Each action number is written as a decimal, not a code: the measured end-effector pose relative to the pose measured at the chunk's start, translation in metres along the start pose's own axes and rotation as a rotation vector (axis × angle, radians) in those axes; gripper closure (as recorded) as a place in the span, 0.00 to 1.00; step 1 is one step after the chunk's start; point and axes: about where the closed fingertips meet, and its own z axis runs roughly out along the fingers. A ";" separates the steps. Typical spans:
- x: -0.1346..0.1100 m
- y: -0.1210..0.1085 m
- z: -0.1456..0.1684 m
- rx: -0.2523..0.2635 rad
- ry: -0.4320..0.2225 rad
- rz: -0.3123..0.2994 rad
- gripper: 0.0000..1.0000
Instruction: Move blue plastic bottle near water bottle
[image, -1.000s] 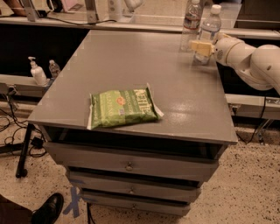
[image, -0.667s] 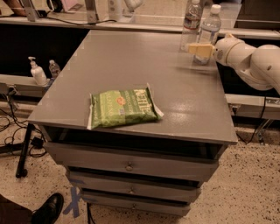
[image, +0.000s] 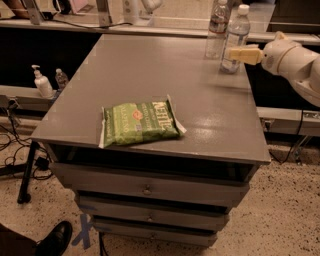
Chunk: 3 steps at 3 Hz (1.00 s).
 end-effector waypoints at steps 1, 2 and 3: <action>-0.039 -0.010 -0.056 0.014 -0.032 -0.070 0.00; -0.084 -0.020 -0.114 0.005 -0.048 -0.129 0.00; -0.084 -0.010 -0.115 -0.033 -0.041 -0.132 0.00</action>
Offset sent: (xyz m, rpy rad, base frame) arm -0.1671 -0.0929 0.1508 -0.1663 -0.1333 0.0534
